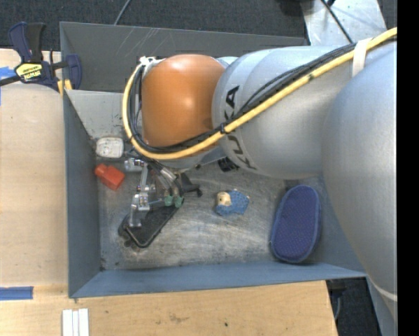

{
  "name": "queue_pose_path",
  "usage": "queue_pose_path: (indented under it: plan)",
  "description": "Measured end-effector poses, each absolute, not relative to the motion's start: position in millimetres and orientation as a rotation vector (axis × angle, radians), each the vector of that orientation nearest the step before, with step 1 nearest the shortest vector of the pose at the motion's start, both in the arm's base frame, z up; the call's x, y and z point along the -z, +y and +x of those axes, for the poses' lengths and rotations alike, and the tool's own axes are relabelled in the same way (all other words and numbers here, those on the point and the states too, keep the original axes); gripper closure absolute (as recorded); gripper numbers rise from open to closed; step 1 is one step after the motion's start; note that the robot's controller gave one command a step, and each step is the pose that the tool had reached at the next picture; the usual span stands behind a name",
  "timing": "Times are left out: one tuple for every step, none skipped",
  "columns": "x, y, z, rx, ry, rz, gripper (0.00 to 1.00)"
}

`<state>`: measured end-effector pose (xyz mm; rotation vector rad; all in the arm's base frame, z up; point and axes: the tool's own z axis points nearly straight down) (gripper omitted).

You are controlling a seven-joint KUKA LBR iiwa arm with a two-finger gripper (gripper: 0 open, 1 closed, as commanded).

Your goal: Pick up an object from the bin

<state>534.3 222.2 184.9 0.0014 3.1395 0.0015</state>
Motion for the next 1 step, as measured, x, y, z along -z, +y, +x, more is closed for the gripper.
queue_pose_path:
  plan:
    - [-133.8,146.5,534.5,0.008,3.144,-0.046,0.00]
